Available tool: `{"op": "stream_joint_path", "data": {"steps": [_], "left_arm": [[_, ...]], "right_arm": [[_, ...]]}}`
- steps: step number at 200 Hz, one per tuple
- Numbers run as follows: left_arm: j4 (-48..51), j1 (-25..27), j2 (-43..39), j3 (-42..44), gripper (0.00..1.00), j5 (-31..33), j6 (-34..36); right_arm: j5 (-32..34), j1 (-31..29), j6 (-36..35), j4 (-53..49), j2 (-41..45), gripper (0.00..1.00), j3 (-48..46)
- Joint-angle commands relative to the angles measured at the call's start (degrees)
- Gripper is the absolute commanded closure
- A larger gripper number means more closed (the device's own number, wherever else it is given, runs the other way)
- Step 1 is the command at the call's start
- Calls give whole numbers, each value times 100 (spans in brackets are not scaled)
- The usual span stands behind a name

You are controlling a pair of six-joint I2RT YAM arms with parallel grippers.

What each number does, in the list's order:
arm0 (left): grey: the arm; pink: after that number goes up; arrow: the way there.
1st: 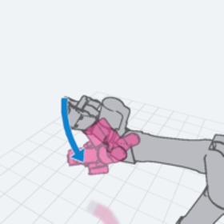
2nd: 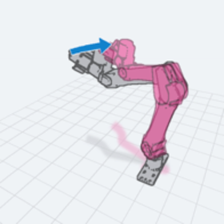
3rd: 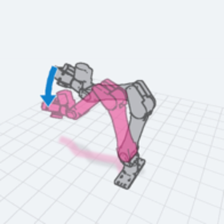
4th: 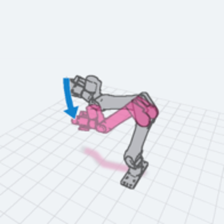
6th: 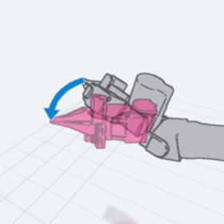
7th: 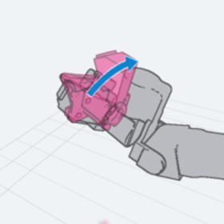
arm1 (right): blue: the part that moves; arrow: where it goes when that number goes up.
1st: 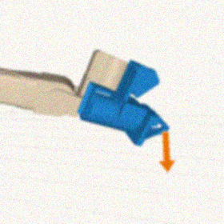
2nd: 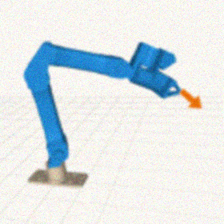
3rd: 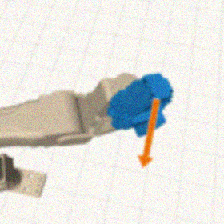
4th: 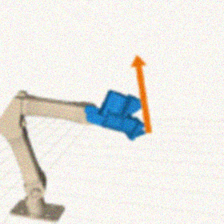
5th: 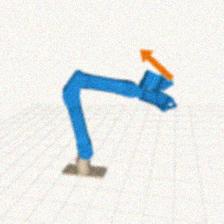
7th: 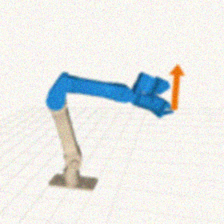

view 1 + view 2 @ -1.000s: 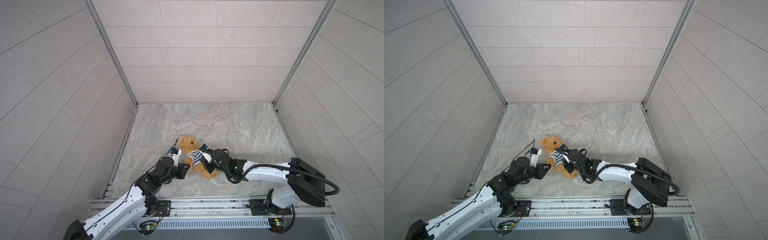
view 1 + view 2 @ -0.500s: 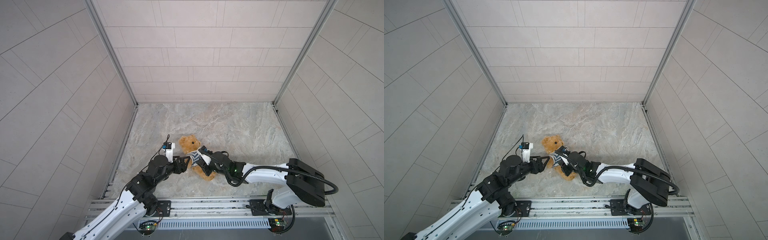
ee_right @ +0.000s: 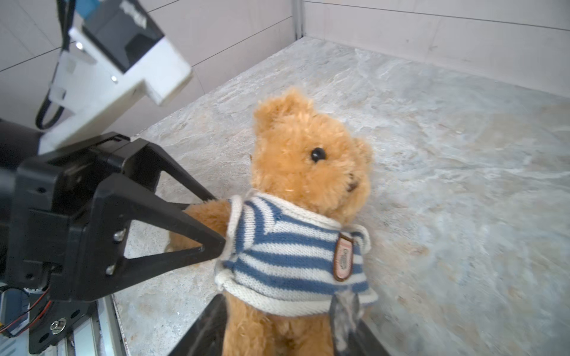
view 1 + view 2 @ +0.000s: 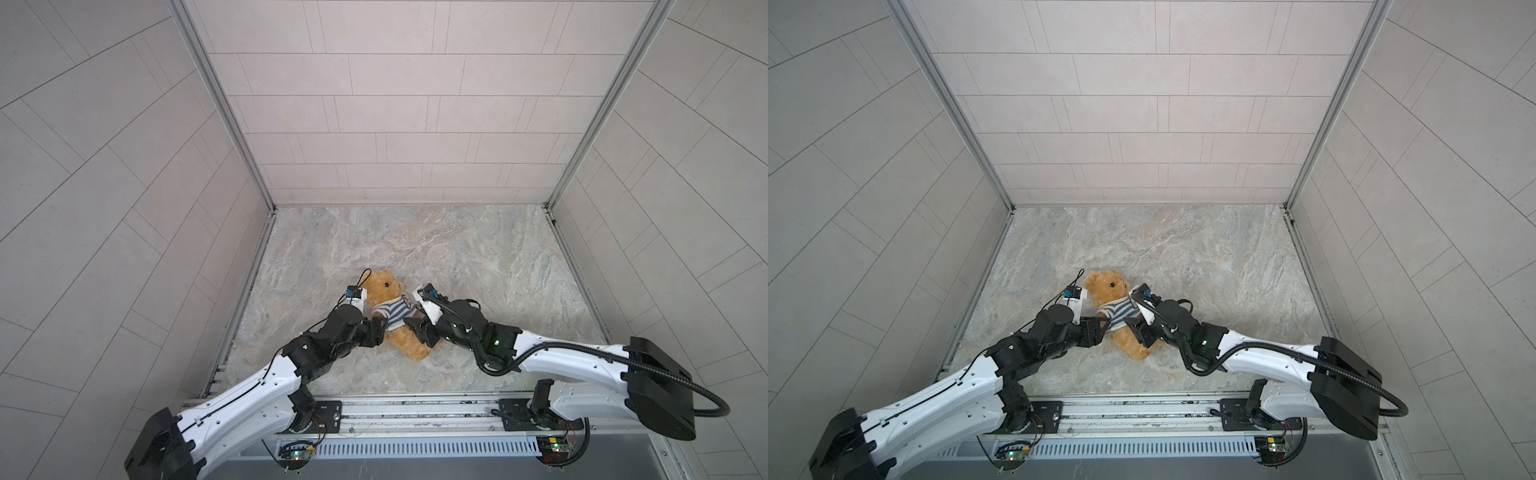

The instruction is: Dress the teddy bear

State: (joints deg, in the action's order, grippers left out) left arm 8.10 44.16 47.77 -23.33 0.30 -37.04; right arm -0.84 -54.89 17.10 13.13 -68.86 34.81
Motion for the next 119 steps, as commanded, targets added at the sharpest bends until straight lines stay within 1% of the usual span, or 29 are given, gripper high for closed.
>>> {"op": "stream_joint_path", "data": {"steps": [1,19,35,61,78,96,119], "left_arm": [[-349,7,137,59,29,73,15],[-373,9,169,107,30,117,3],[-380,2,180,162,31,164,12],[-244,-53,245,142,34,147,129],[-182,-154,289,155,40,109,179],[-276,-408,368,193,46,-195,204],[-294,-583,494,172,46,-335,290]], "right_arm": [[119,370,103,-859,159,39,184],[-88,771,227,-840,174,38,99],[-197,972,205,-738,13,38,-112],[-329,1037,57,-469,-489,38,-60],[-483,1060,35,-284,-906,40,34],[-669,1060,-48,-255,-1331,42,306],[-878,1015,3,-372,-1752,45,584]]}}
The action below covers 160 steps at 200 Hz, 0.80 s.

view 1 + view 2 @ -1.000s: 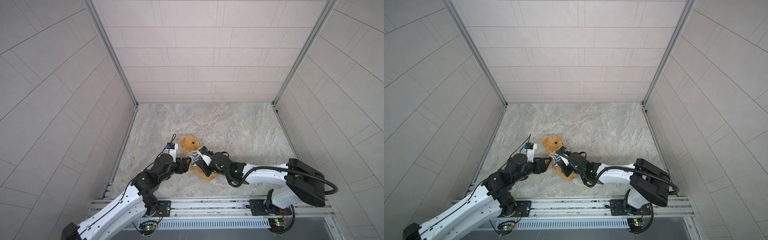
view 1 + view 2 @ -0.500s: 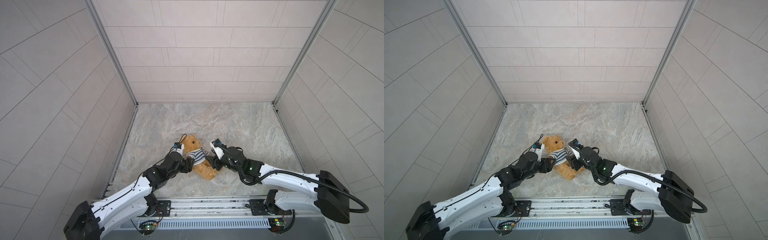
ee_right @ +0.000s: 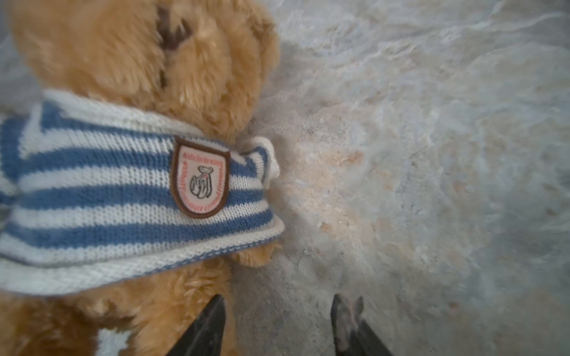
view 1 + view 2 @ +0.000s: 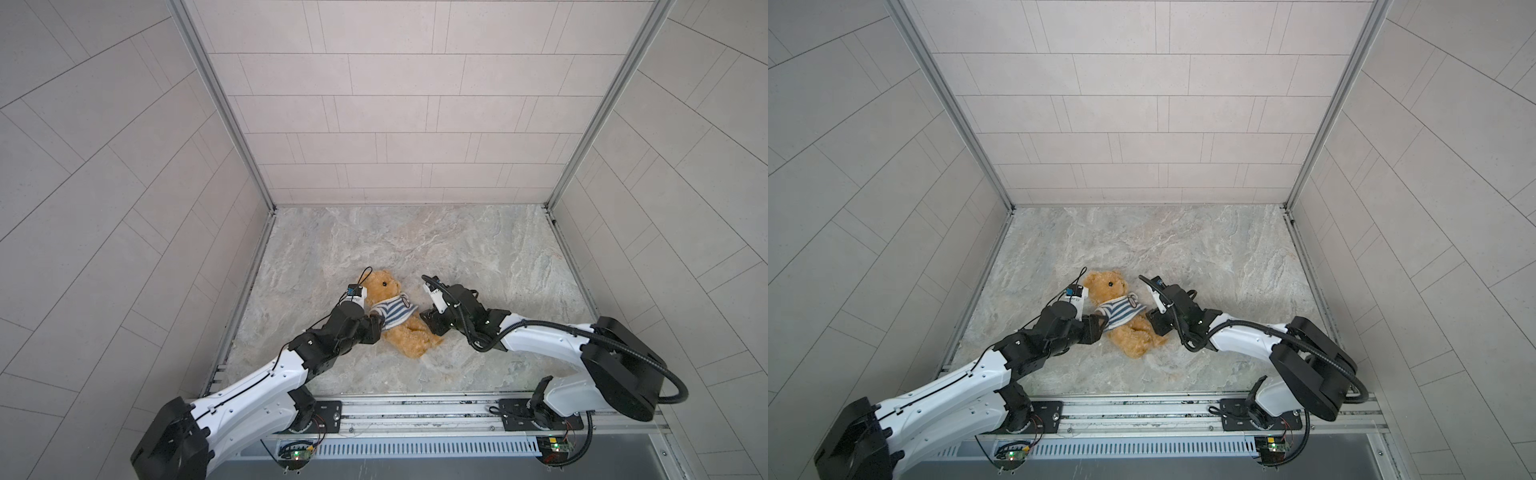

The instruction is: Dress the teddy bear

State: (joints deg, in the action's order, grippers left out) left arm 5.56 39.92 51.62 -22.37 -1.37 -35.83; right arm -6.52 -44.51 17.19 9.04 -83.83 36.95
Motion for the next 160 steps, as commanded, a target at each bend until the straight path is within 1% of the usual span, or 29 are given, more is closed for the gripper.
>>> {"op": "stream_joint_path", "data": {"steps": [1,18,44,59,69,83,99,115,129,142,156,160], "left_arm": [[-35,-164,115,71,46,-165,172],[-20,-225,257,57,46,-163,242],[-5,-339,402,57,43,-153,261],[101,-387,242,32,40,-132,205],[200,-397,-31,5,39,-114,80],[510,-397,-397,-140,32,-48,-2],[1000,-397,-593,-443,19,-58,95],[1367,-397,-676,-647,14,-102,178],[1653,-397,-776,-774,13,29,275],[1719,-393,-828,-825,14,54,347],[1738,-397,-728,-897,18,-42,415],[1733,-396,-695,-923,21,-58,420]], "right_arm": [[-312,-27,-1,28,-269,45,381],[-312,-193,66,70,-409,47,473],[-437,-486,352,534,-519,49,445],[-385,-676,457,749,-533,50,427],[-323,-819,461,880,-533,52,422],[-155,-1027,402,897,-539,54,463],[-69,-1145,426,880,-546,56,515],[-62,-1212,456,974,-553,58,506],[-34,-1257,456,996,-539,59,515],[-24,-1279,477,1042,-530,59,494],[-65,-1286,536,1185,-528,60,435],[-84,-1284,560,1247,-529,61,417]]}}
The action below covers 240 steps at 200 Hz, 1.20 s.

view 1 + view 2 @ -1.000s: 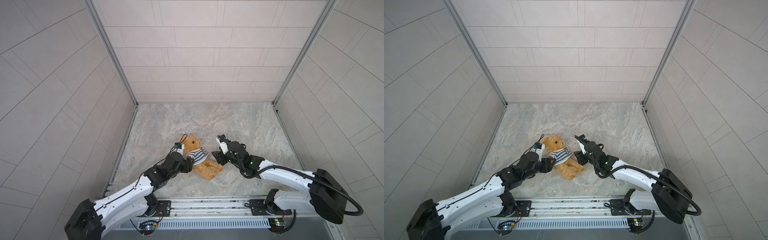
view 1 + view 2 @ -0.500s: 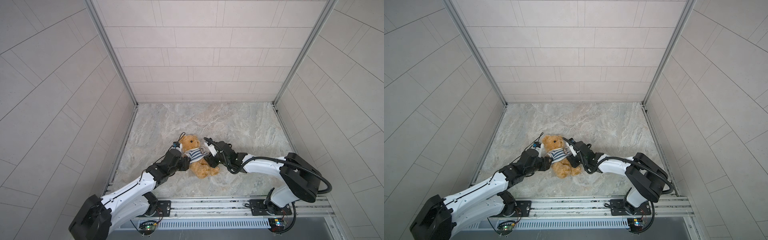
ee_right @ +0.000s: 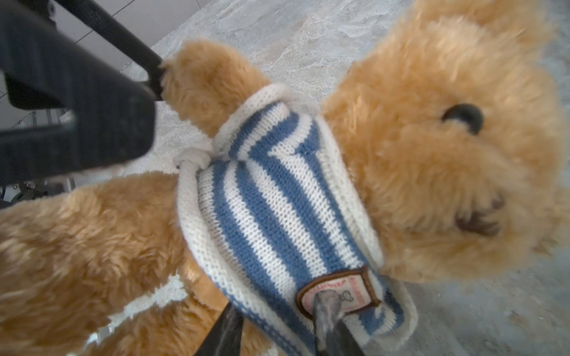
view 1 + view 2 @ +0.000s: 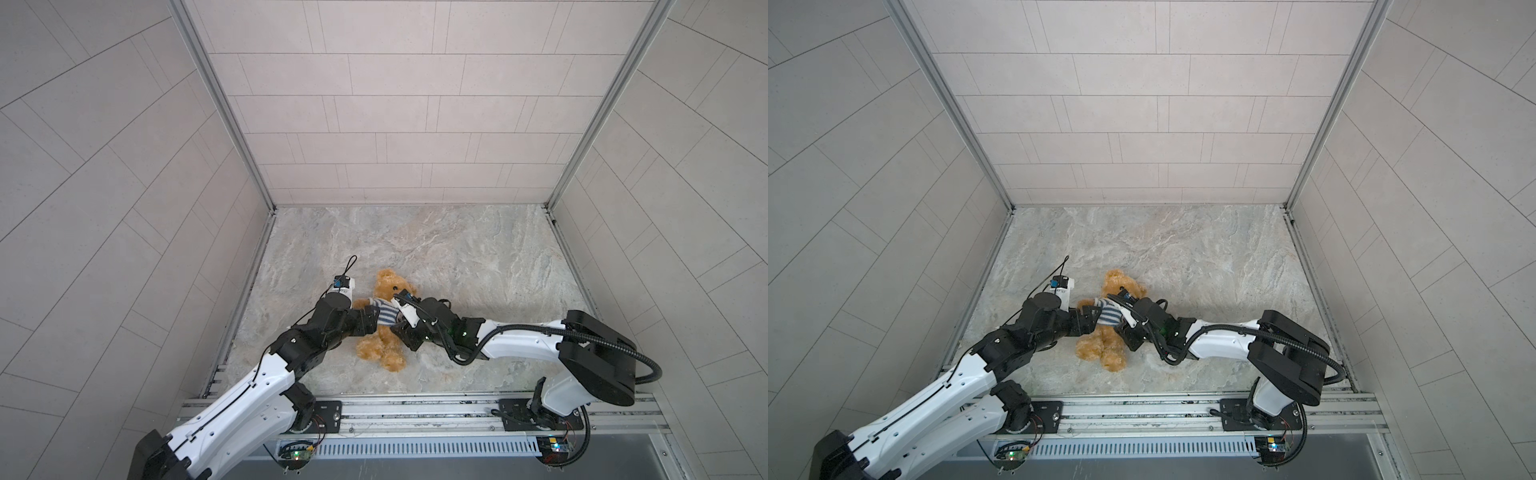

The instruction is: Dress the teddy bear

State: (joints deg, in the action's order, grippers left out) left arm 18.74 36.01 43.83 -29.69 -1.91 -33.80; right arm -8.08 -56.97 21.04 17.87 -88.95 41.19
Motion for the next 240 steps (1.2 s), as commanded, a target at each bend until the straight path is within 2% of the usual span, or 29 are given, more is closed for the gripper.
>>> {"op": "stream_joint_path", "data": {"steps": [1,25,38,65,97,147,192,240], "left_arm": [[413,-6,96,-193,22,-12,217],[261,63,264,-263,34,-107,178],[301,90,284,-368,36,-108,180],[700,82,126,-851,34,-58,397],[592,177,473,-1170,34,-573,422],[-116,704,1288,-1020,38,-592,112],[-222,640,1564,-641,42,-269,75],[-419,377,1574,-226,43,-327,93]], "right_arm": [[66,-40,174,383,-17,61,-11],[-26,-40,332,683,-26,62,-132],[-44,-35,407,785,-34,63,-168],[-106,-33,573,1031,11,65,-322],[22,60,678,1168,334,66,-729],[210,441,702,961,942,65,-1368],[367,573,578,780,1059,65,-1509],[403,582,577,802,993,65,-1526]]}}
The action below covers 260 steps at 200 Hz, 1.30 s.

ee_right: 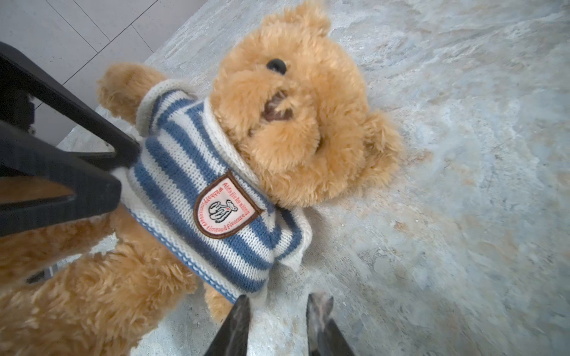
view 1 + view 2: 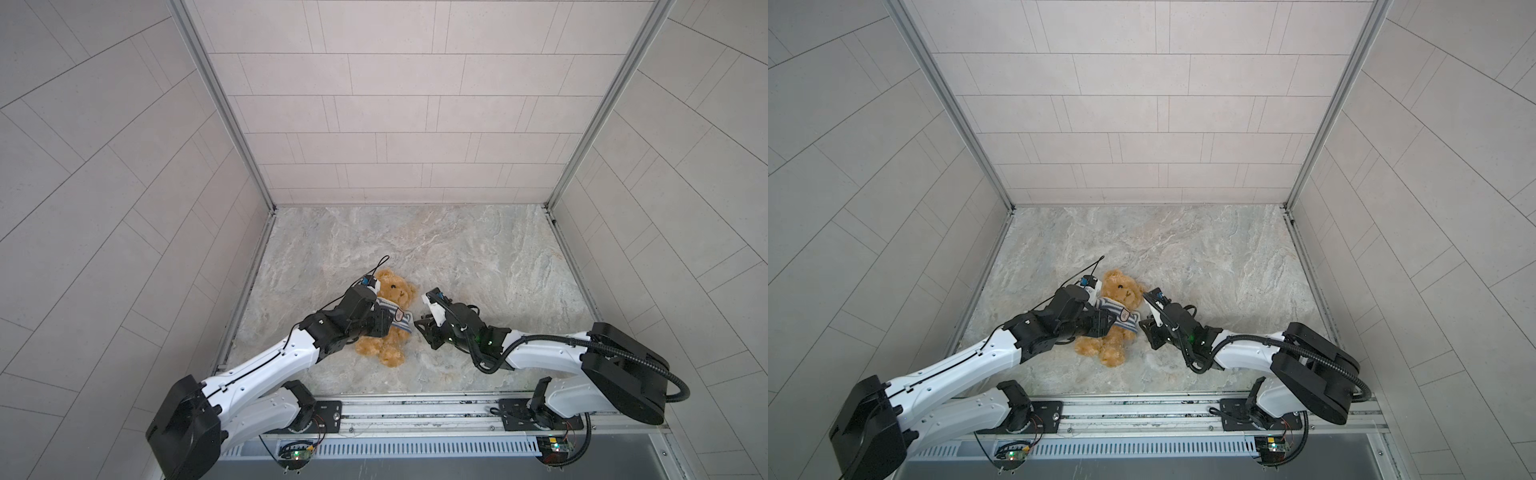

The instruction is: Dress the teddy bear

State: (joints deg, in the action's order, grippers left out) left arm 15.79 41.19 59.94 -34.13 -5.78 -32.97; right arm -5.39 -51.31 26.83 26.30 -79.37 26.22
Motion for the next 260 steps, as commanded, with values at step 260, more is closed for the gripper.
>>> {"op": "stream_joint_path", "data": {"steps": [260], "left_arm": [[-228,-533,-44,663,44,-116,332]], "right_arm": [[-68,115,135,48,-316,54,116]]}}
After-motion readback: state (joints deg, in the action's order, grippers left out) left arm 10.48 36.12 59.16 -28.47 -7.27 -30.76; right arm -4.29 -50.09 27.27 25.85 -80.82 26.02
